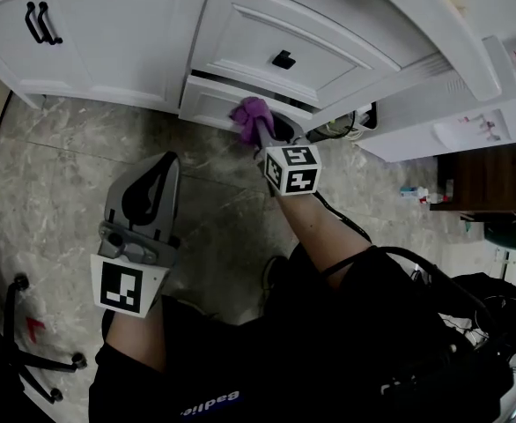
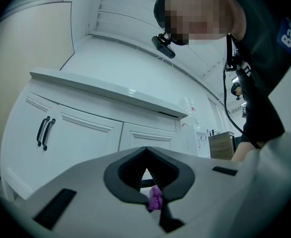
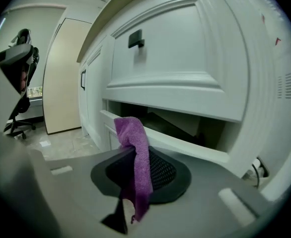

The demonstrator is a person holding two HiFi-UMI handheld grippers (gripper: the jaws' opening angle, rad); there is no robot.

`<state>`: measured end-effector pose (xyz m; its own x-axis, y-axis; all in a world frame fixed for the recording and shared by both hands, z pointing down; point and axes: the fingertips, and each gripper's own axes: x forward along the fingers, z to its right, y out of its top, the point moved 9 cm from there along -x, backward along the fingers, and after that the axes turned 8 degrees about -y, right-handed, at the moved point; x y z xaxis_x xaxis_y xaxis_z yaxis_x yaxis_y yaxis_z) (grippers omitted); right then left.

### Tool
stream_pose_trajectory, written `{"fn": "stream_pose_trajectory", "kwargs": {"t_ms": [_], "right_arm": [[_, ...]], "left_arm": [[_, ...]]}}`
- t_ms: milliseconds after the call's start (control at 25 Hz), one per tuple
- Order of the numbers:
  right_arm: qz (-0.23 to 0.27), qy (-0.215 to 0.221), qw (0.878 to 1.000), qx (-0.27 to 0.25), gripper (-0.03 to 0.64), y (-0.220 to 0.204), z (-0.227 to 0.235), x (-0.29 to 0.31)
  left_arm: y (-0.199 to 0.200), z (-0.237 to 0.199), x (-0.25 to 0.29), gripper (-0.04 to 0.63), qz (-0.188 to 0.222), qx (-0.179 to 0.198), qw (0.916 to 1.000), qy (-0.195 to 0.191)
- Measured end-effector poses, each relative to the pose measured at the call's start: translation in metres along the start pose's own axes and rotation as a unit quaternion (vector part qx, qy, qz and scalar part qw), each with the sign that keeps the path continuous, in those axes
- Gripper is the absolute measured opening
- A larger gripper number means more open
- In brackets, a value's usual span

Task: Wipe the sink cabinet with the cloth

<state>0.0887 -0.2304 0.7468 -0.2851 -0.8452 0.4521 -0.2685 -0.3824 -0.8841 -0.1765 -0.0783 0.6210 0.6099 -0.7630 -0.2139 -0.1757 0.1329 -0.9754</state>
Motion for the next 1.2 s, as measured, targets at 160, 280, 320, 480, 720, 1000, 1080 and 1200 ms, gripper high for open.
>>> {"fn": "stream_pose_trajectory", "kwargs": {"t_ms": [160, 280, 320, 480, 720, 1000, 1080, 1200], "right_arm": [[-0.018, -0.040, 0.999, 0.013, 0.060, -0.016, 0.034, -0.016], [-0.036, -0.076, 0.996, 0.040, 0.060, -0.031, 0.060, -0.029], [-0.043, -0.089, 0.994, 0.053, 0.060, -0.035, 0.069, -0.032], [-0.061, -0.109, 0.988, 0.086, 0.060, -0.046, 0.076, -0.039], [-0.065, 0.022, 0.996, 0.054, 0.060, -0.050, -0.022, -0.004], [-0.062, 0.119, 0.991, 0.026, 0.060, -0.051, -0.114, 0.066], [-0.076, 0.121, 0.989, 0.034, 0.060, -0.056, -0.121, 0.083], [-0.094, 0.102, 0.990, 0.038, 0.060, -0.067, -0.114, 0.100]], "left_arm": [[-0.002, 0.000, 0.007, 0.000, 0.005, -0.012, 0.9999, -0.003], [-0.001, 0.001, 0.013, 0.000, 0.014, -0.013, 0.9998, -0.005], [-0.001, 0.002, 0.014, 0.000, 0.015, -0.013, 0.9998, -0.005], [0.000, 0.002, 0.013, 0.000, 0.008, -0.013, 0.9999, 0.000], [0.005, 0.002, -0.001, 0.000, -0.002, -0.008, 0.9997, 0.023], [0.017, 0.011, -0.022, 0.000, -0.003, 0.005, 0.9994, 0.035], [0.018, 0.013, -0.029, 0.000, -0.009, 0.008, 0.9992, 0.038], [0.017, 0.014, -0.034, 0.000, -0.014, 0.009, 0.9991, 0.040]]}}
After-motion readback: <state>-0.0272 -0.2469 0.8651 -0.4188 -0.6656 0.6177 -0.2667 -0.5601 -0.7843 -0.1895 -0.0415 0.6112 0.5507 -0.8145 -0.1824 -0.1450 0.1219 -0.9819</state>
